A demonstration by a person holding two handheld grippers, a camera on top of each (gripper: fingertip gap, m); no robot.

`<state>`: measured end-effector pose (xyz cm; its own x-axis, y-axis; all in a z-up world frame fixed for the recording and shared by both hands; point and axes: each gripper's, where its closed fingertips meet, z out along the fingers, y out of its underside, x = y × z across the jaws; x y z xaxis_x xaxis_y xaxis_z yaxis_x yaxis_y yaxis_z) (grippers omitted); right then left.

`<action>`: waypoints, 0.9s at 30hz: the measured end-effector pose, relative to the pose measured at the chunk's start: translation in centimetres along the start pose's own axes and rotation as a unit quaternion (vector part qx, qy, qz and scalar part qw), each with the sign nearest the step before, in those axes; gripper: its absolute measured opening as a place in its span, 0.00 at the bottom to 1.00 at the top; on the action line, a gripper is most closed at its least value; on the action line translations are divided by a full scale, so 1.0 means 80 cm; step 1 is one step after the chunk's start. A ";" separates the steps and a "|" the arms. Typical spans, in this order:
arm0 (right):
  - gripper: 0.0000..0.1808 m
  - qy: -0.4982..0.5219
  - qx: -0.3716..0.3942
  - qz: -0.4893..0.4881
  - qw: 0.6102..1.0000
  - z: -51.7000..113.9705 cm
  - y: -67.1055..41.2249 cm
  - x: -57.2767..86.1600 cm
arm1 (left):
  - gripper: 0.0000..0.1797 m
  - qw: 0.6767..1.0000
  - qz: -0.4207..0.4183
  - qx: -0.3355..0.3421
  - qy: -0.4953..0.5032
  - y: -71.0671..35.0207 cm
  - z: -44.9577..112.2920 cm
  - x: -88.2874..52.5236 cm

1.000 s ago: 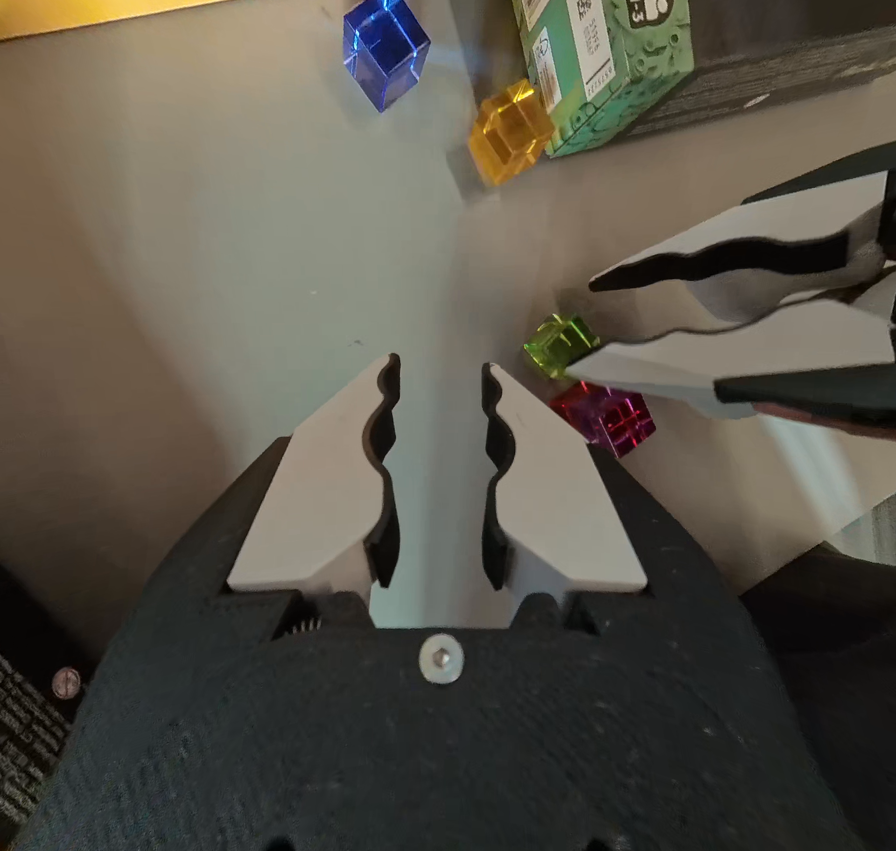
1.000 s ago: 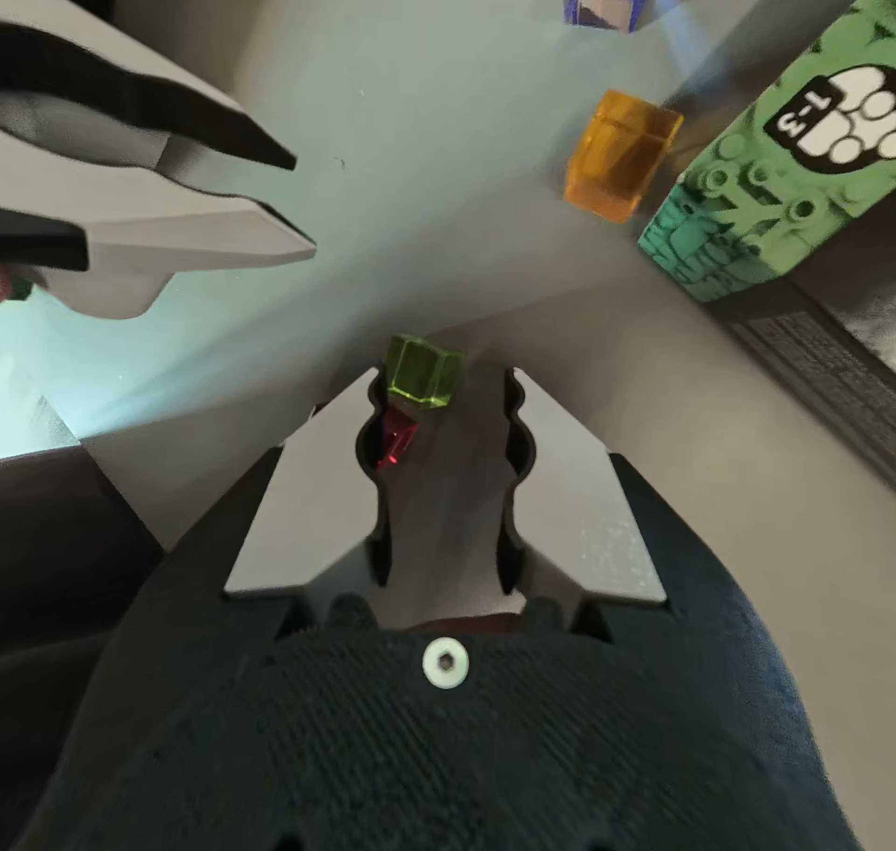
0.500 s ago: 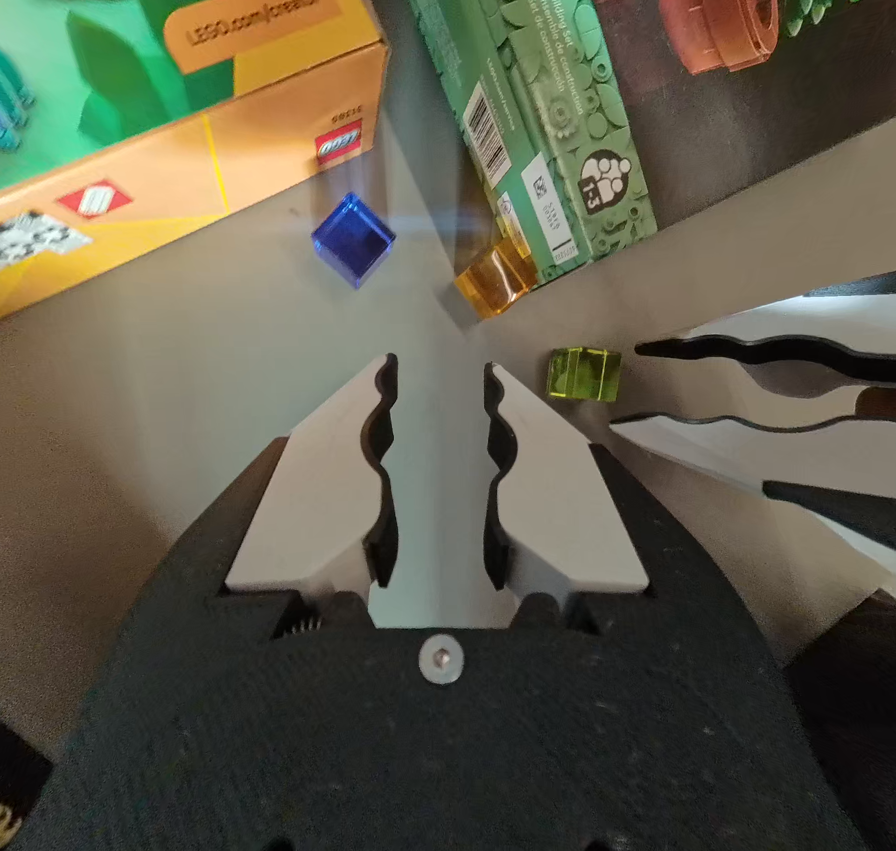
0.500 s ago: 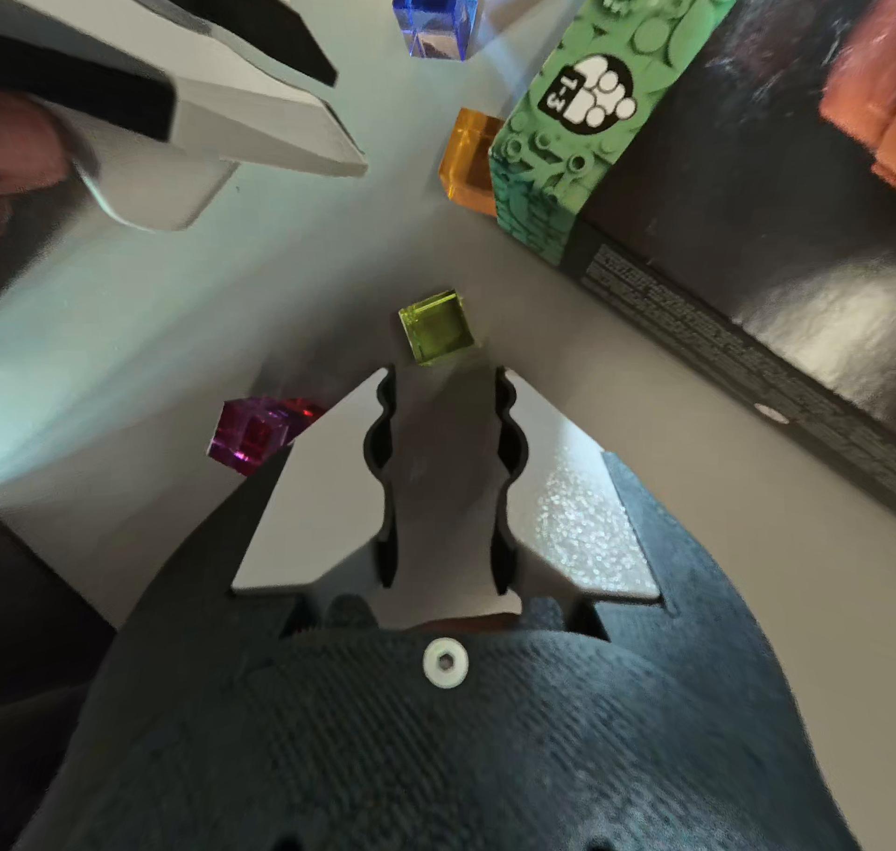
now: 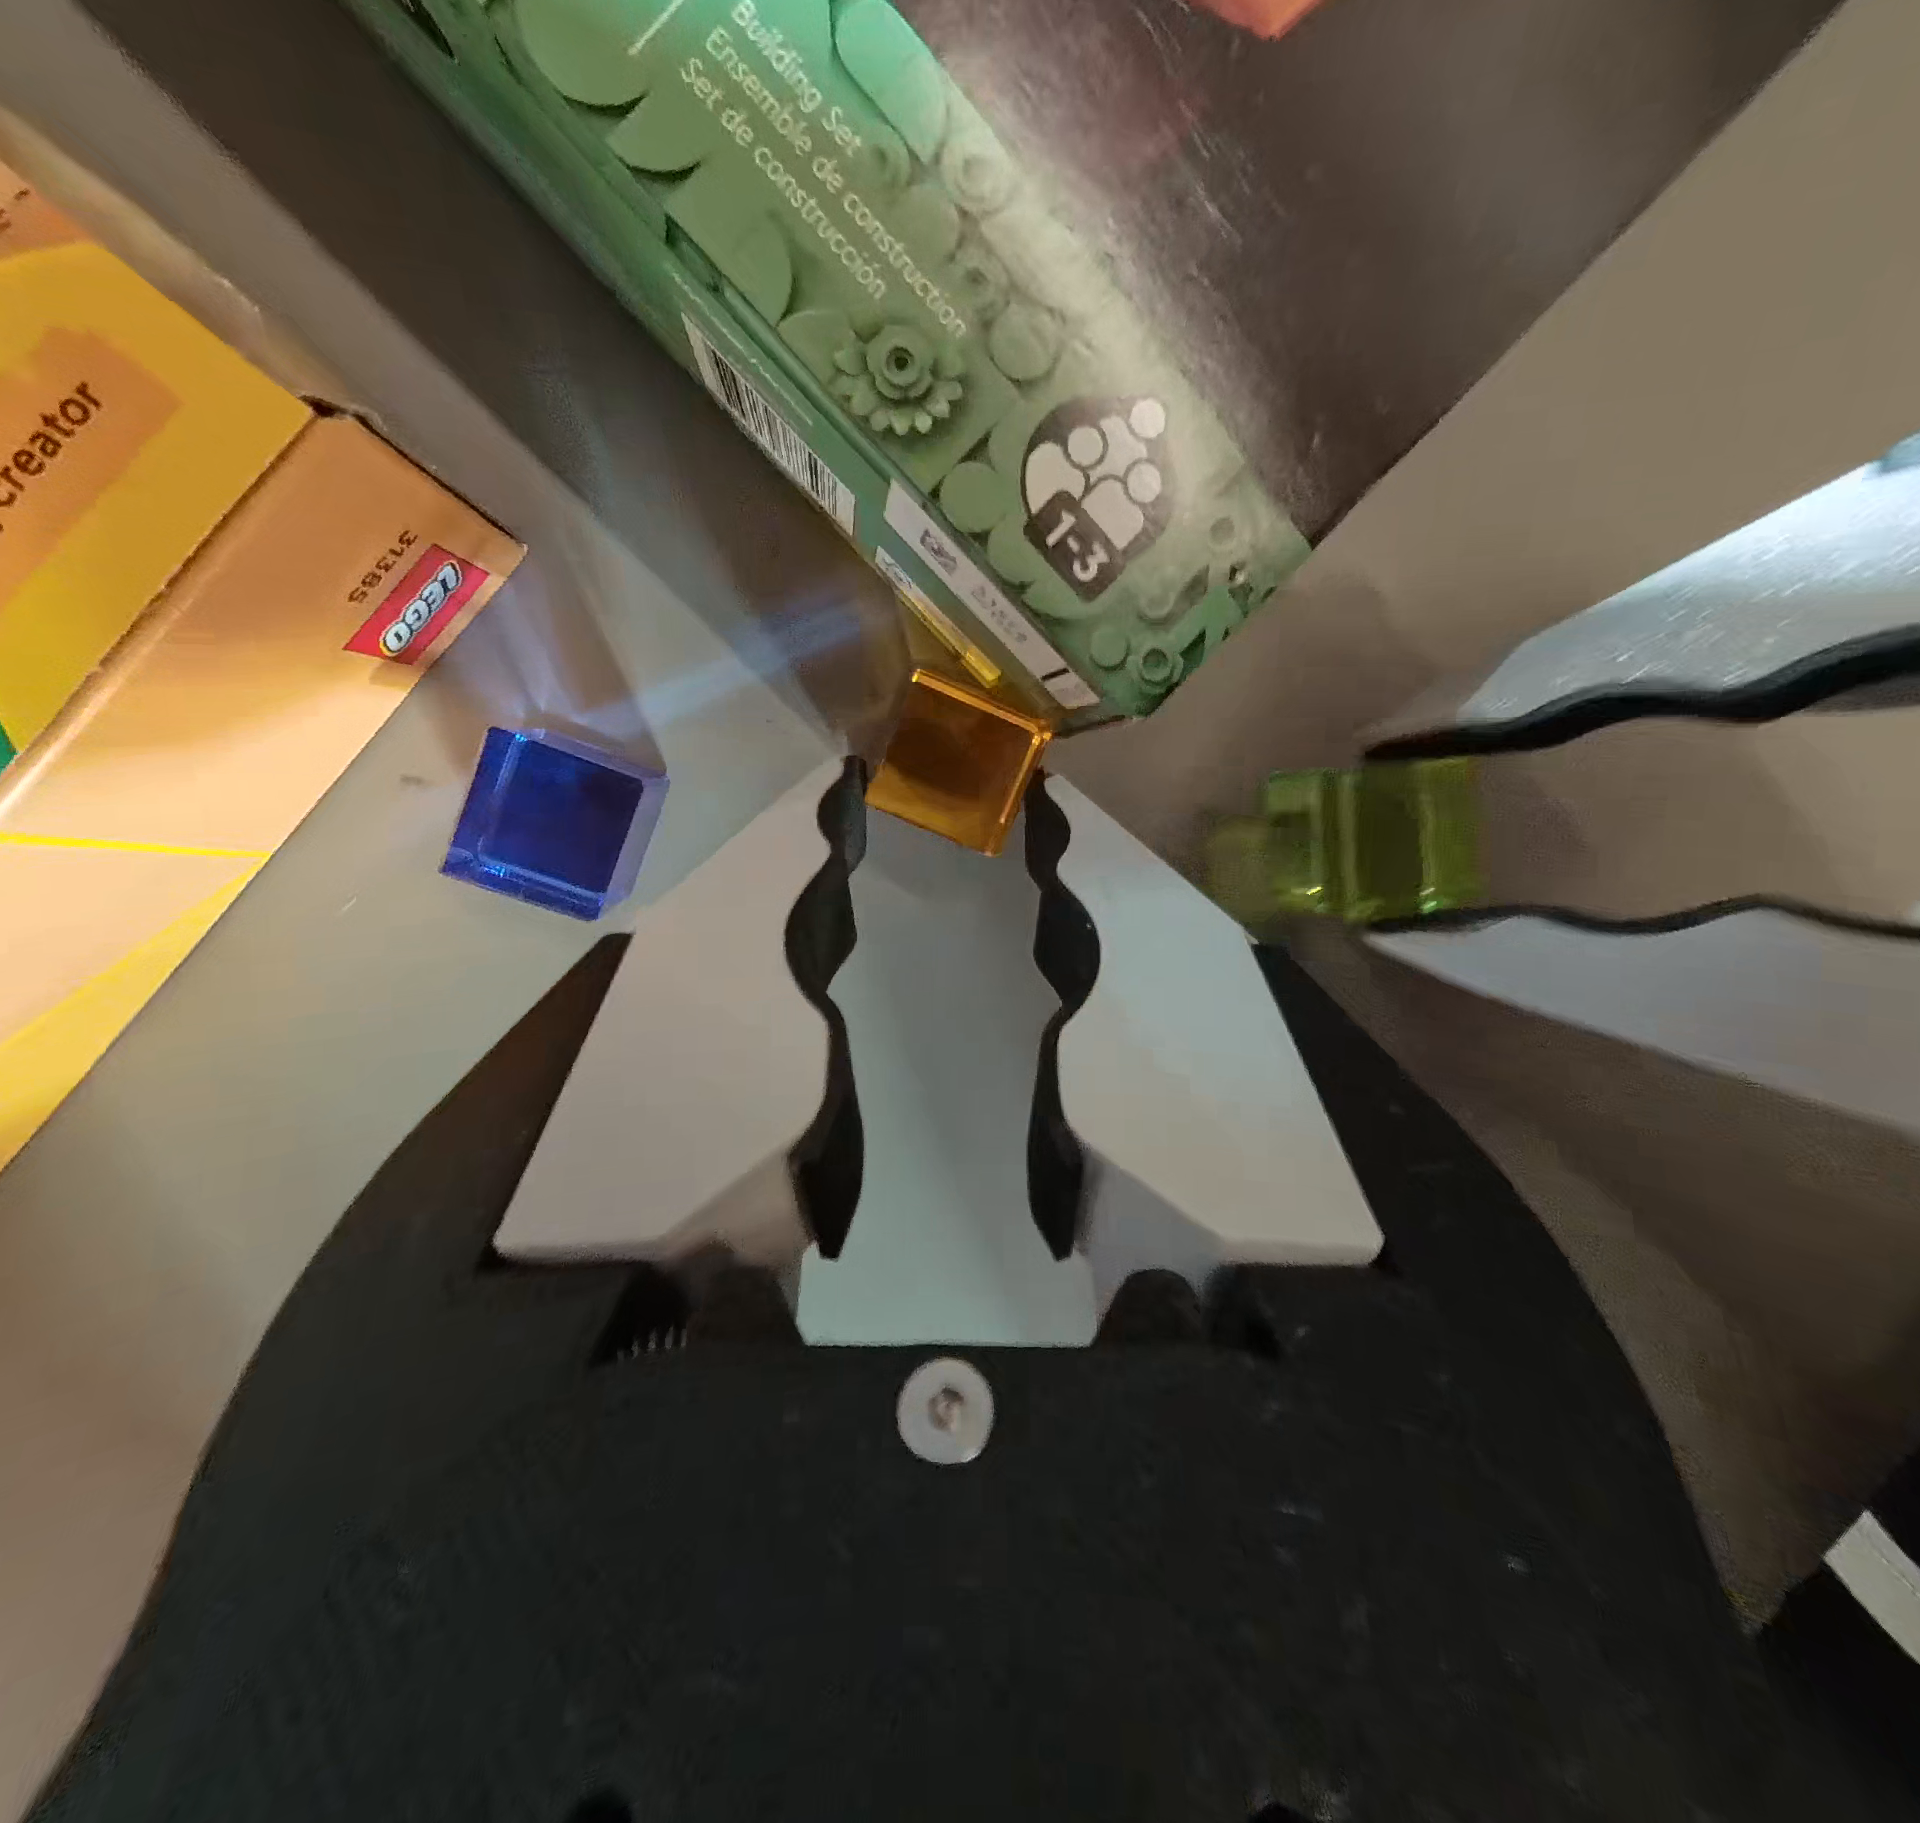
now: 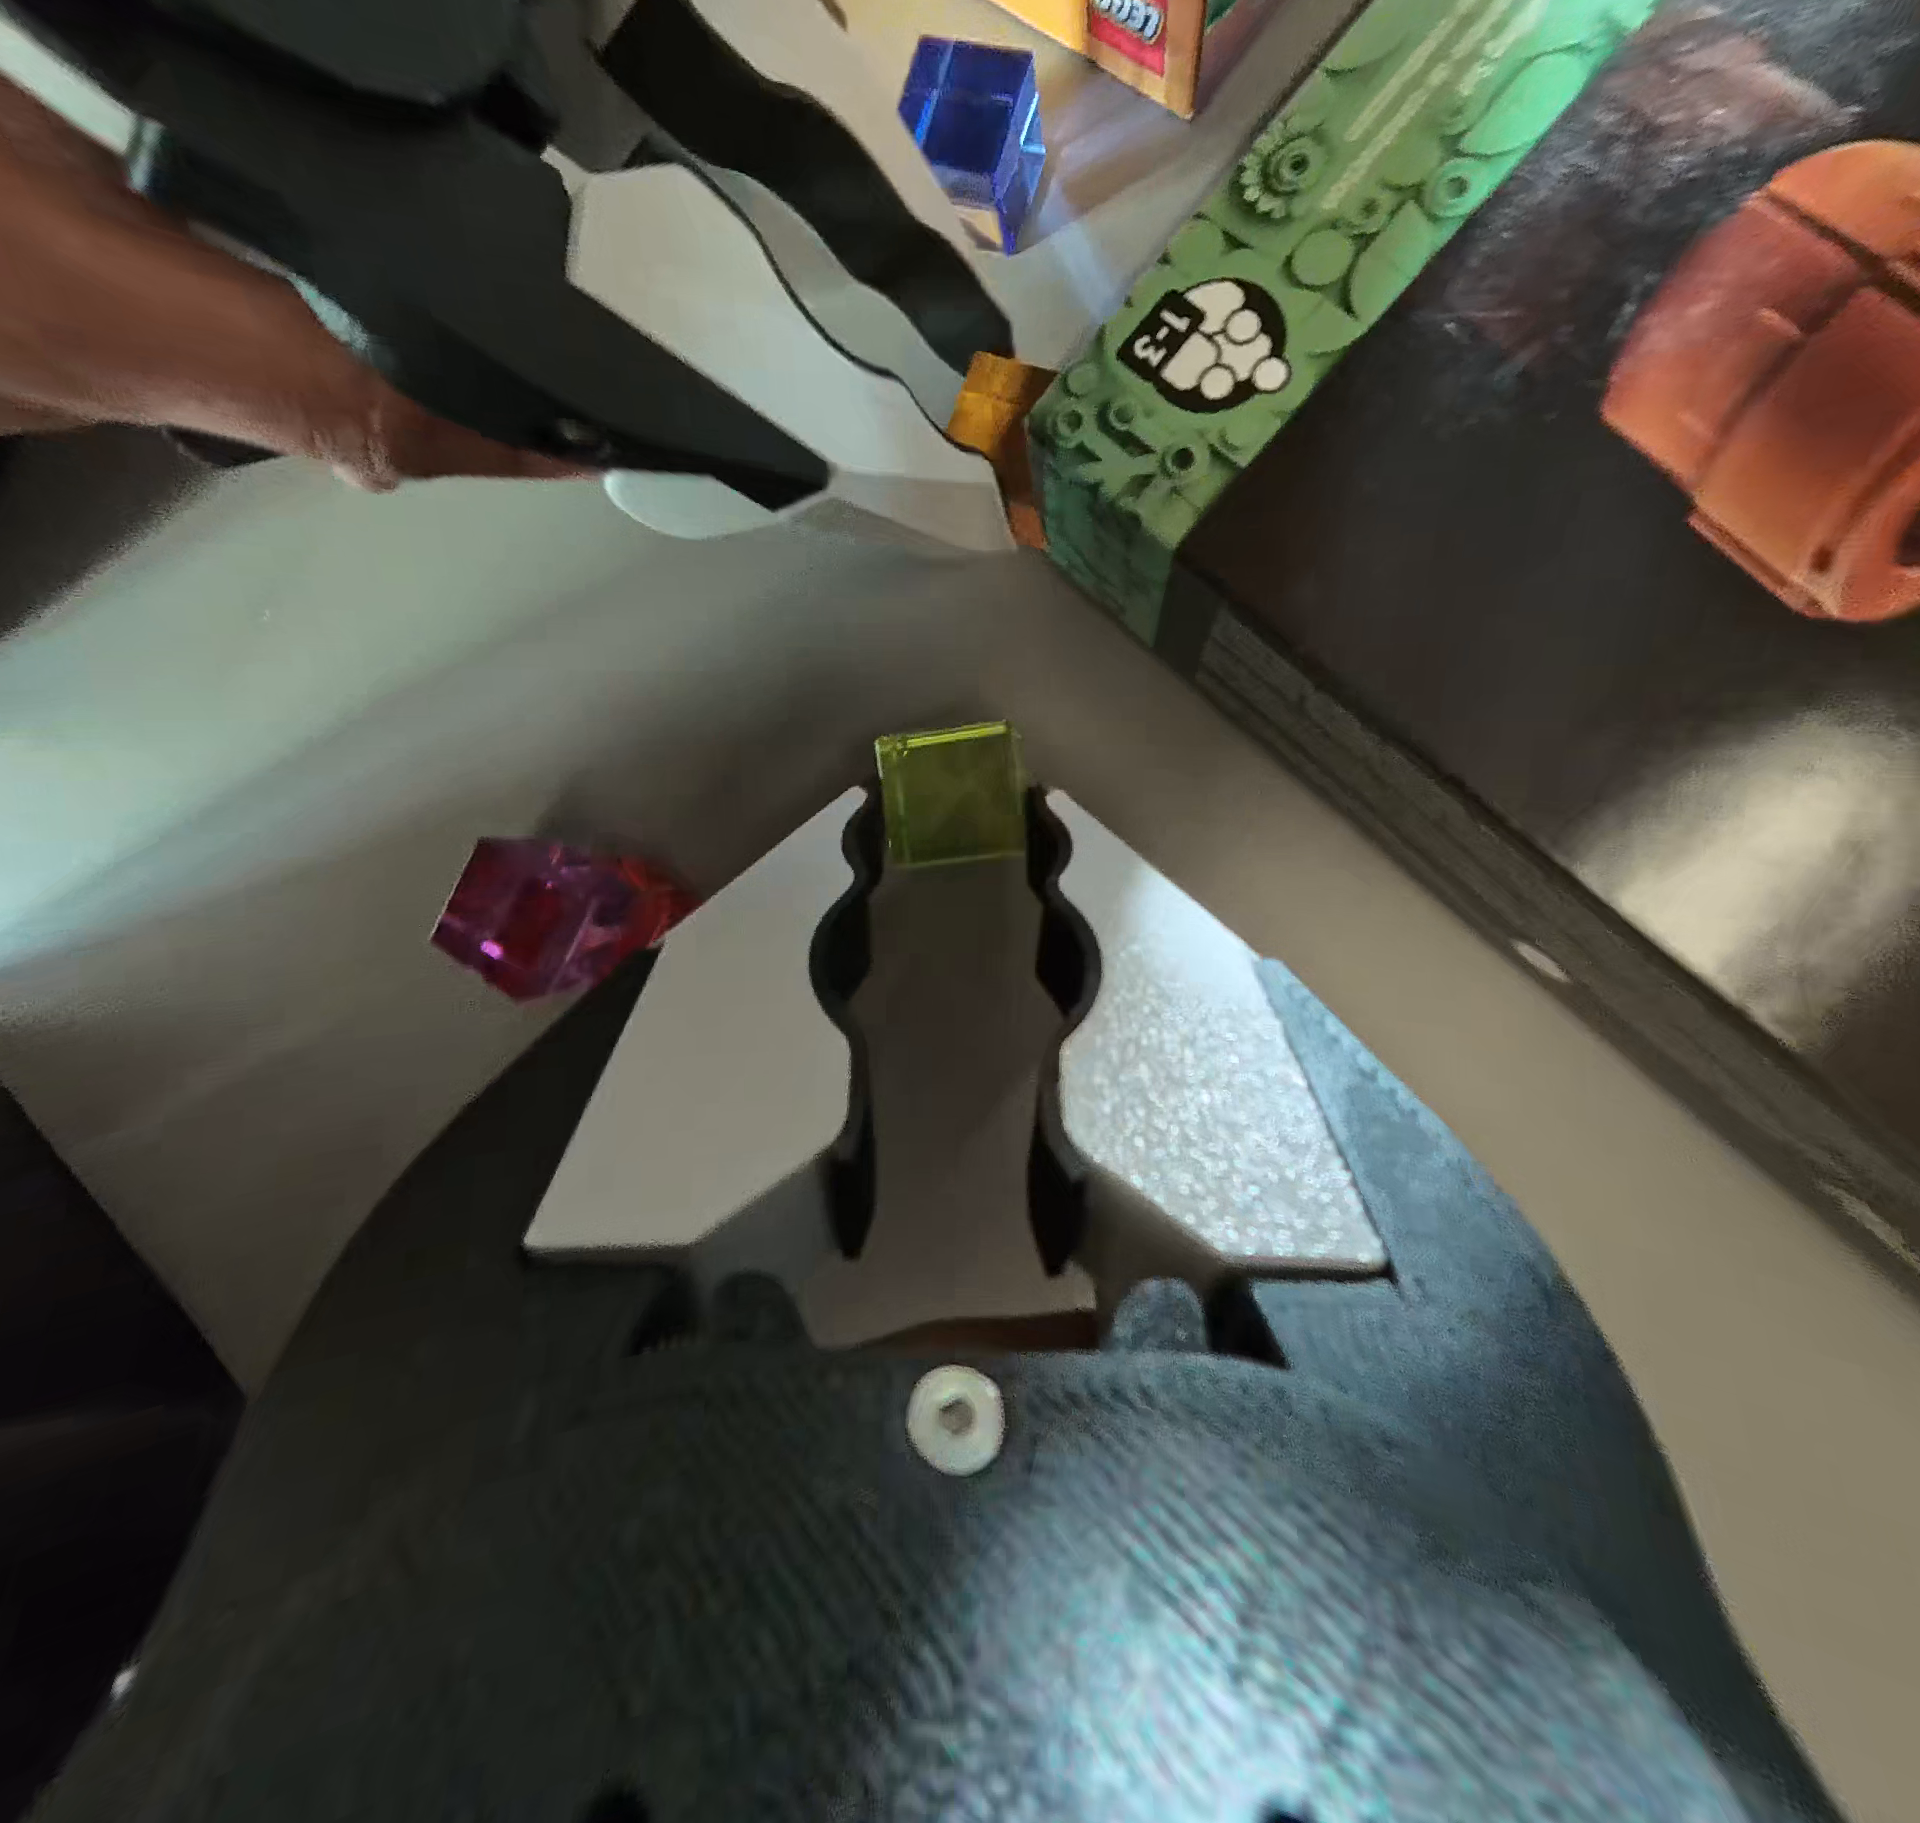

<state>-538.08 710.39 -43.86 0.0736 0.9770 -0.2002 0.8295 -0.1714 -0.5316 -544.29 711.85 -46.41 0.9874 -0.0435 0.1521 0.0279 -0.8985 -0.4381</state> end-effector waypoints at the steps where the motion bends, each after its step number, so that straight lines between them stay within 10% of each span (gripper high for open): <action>1: 0.14 0.001 0.005 -0.002 1.000 -0.008 0.001 0.000 | 0.16 1.000 -0.001 0.000 0.001 0.003 -0.003 -0.001; 24: 0.14 -0.054 -0.001 -0.153 0.987 -0.031 0.019 -0.119 | 0.15 0.994 -0.063 0.080 0.038 0.080 -0.149 0.088; 27: 0.26 -0.040 0.003 -0.148 0.988 -0.033 0.018 -0.114 | 0.15 0.994 -0.050 0.083 0.045 0.076 -0.151 0.094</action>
<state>-536.07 701.56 -40.62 -0.2171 0.9711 -0.0994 0.8044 0.1203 -0.5817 -538.55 700.81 -37.19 0.9610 -0.0034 0.2766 0.1572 -0.8160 -0.5562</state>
